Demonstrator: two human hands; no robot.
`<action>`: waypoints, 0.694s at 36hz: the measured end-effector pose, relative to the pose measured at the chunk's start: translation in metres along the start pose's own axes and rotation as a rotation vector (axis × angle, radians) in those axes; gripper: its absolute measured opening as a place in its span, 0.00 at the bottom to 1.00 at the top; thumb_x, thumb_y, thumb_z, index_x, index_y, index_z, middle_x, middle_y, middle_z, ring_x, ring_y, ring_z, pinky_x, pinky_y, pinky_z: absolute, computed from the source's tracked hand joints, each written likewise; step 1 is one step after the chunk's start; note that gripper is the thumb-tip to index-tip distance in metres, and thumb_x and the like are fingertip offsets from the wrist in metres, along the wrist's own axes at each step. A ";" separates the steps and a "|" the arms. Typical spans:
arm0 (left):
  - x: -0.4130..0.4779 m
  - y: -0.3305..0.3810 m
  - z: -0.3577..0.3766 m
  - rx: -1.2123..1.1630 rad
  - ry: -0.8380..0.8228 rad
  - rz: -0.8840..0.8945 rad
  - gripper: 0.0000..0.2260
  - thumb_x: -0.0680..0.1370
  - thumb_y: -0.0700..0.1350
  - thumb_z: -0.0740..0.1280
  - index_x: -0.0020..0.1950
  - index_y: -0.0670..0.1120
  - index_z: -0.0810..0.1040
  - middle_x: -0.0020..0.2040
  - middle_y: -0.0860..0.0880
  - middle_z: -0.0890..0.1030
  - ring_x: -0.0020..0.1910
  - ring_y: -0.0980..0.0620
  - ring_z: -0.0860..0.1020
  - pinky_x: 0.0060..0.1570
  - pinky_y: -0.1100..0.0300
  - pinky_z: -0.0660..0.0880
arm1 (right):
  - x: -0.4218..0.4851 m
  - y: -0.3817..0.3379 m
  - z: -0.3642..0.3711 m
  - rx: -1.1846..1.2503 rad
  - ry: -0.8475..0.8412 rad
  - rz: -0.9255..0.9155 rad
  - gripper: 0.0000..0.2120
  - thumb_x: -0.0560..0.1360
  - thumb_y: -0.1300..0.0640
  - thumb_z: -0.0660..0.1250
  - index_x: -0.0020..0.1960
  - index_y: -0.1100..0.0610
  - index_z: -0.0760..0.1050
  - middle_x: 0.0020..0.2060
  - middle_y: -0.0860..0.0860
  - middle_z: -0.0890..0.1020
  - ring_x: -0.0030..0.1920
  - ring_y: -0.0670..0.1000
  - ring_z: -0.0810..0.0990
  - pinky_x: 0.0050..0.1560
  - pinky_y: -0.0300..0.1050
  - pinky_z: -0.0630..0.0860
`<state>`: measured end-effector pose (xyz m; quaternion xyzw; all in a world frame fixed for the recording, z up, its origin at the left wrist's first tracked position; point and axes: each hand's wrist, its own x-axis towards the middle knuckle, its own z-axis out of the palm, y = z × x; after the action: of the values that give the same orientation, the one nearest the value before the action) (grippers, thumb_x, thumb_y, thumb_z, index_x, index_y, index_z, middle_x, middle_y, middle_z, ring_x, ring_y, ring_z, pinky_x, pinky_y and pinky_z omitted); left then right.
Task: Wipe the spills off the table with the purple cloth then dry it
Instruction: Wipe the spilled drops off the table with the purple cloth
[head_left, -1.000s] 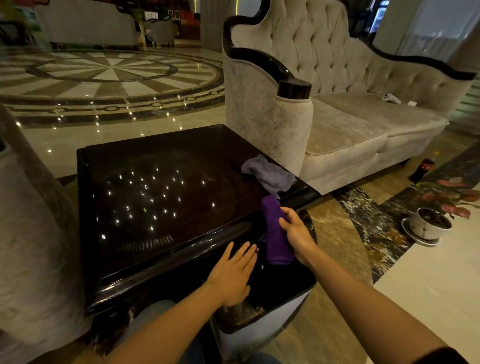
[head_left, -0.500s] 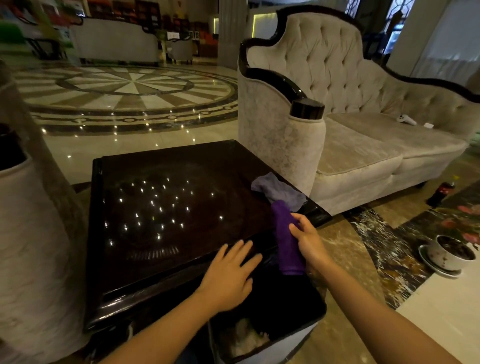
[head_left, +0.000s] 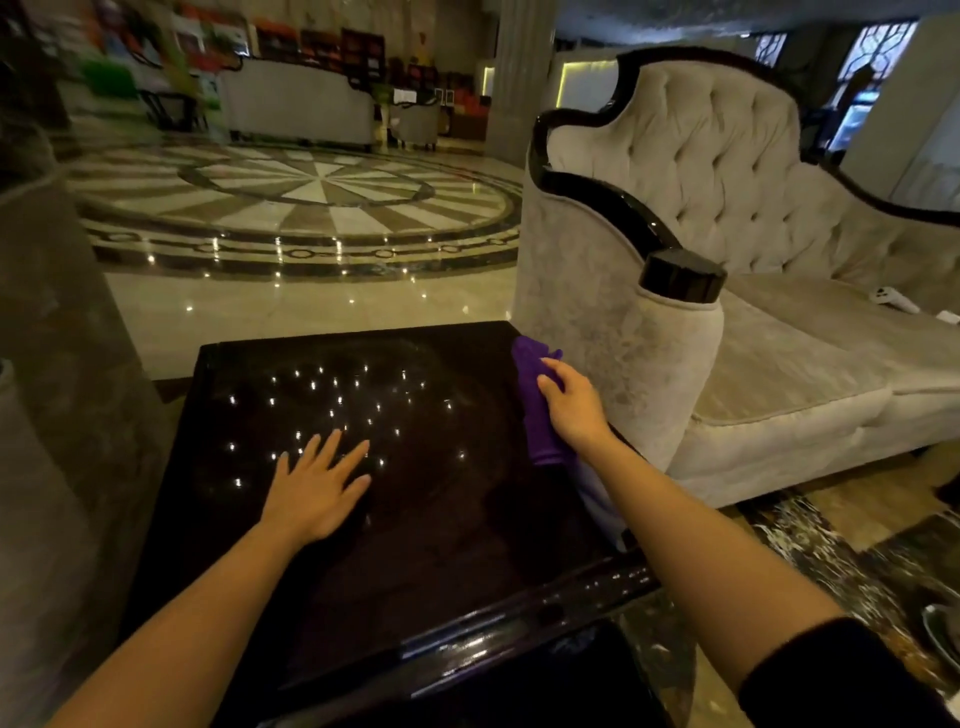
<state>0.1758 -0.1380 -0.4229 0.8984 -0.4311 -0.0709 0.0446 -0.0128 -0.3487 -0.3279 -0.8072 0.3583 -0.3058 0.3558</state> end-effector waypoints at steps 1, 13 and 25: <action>0.007 0.000 -0.001 0.003 -0.014 -0.007 0.24 0.79 0.60 0.46 0.74 0.59 0.45 0.77 0.48 0.43 0.76 0.47 0.42 0.72 0.43 0.43 | 0.012 0.000 0.003 -0.038 -0.006 -0.018 0.16 0.78 0.60 0.58 0.65 0.61 0.68 0.65 0.59 0.74 0.65 0.57 0.71 0.65 0.46 0.65; 0.030 -0.008 0.012 -0.031 -0.088 -0.021 0.25 0.78 0.62 0.46 0.73 0.61 0.41 0.77 0.50 0.41 0.75 0.50 0.38 0.71 0.43 0.37 | 0.121 0.038 0.039 -0.425 -0.140 -0.072 0.17 0.79 0.58 0.54 0.67 0.60 0.66 0.64 0.65 0.71 0.63 0.65 0.70 0.64 0.56 0.66; 0.030 -0.007 0.013 -0.033 -0.082 -0.016 0.25 0.78 0.62 0.46 0.73 0.62 0.42 0.77 0.50 0.41 0.75 0.50 0.37 0.71 0.43 0.36 | 0.140 0.086 0.070 -0.750 -0.396 0.103 0.24 0.80 0.48 0.47 0.73 0.52 0.49 0.74 0.60 0.56 0.71 0.65 0.56 0.69 0.60 0.58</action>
<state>0.1974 -0.1575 -0.4397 0.8972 -0.4244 -0.1149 0.0412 0.0868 -0.4777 -0.4024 -0.9048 0.4096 0.0246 0.1143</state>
